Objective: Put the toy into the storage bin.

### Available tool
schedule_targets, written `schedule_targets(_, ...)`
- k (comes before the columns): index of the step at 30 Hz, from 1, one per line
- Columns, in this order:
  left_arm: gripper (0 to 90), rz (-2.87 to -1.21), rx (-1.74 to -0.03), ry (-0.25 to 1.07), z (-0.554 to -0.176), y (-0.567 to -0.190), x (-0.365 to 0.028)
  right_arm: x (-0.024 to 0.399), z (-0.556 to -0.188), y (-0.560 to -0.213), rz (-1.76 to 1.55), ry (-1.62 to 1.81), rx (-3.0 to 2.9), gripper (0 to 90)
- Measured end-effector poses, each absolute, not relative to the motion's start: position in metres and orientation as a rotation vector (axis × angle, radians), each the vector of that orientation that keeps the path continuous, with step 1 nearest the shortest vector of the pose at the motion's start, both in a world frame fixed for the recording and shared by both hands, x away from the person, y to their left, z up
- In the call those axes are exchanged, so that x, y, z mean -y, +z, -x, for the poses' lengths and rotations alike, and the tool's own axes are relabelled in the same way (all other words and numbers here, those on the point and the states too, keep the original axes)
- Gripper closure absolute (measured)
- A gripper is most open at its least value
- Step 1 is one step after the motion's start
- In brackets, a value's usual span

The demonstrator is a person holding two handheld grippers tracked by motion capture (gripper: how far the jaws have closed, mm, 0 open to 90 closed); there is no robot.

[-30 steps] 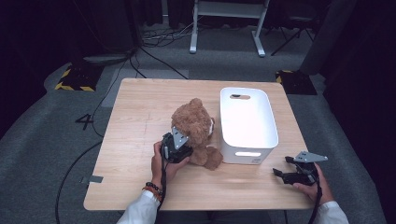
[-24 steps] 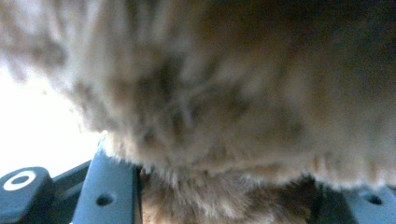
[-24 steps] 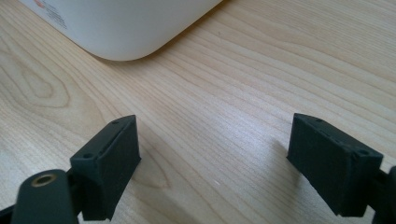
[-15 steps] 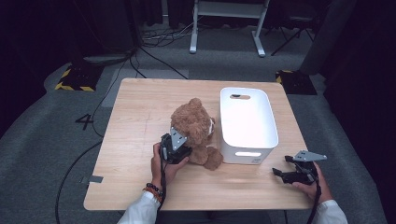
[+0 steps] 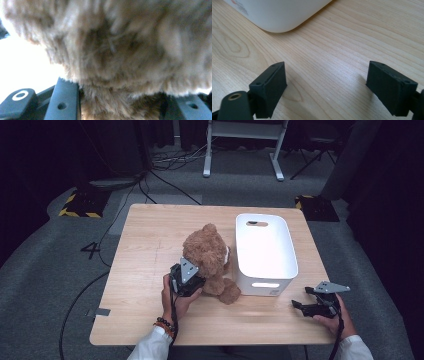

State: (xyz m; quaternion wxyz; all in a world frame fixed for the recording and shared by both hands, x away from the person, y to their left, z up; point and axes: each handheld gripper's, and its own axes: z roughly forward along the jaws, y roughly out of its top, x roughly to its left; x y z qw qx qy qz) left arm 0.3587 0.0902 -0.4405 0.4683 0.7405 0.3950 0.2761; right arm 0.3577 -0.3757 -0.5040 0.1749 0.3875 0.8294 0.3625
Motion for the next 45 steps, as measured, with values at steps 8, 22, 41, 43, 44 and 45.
schedule_targets(8,56.1,-1.787,-0.951,0.689,-0.353,-0.431,-0.092,0.376,-0.358,-0.504,-1.098,1.027,-2.350,16.2)
schedule_targets(22,55.9,-1.749,-0.943,0.691,-0.353,-0.419,-0.095,0.376,-0.358,-0.504,-1.098,1.027,-2.349,16.2)
schedule_targets(41,55.9,-1.722,-0.928,0.691,-0.360,-0.396,-0.103,0.376,-0.357,-0.504,-1.102,1.026,-2.347,16.2)
schedule_targets(43,55.9,-1.707,-0.932,0.697,-0.361,-0.393,-0.103,0.376,-0.357,-0.504,-1.102,1.026,-2.347,16.2)
schedule_targets(44,55.8,-1.700,-0.937,0.703,-0.361,-0.391,-0.103,0.376,-0.357,-0.504,-1.102,1.026,-2.347,16.2)
schedule_targets(45,55.6,-1.693,-0.942,0.708,-0.361,-0.389,-0.103,0.376,-0.357,-0.504,-1.102,1.026,-2.347,16.2)
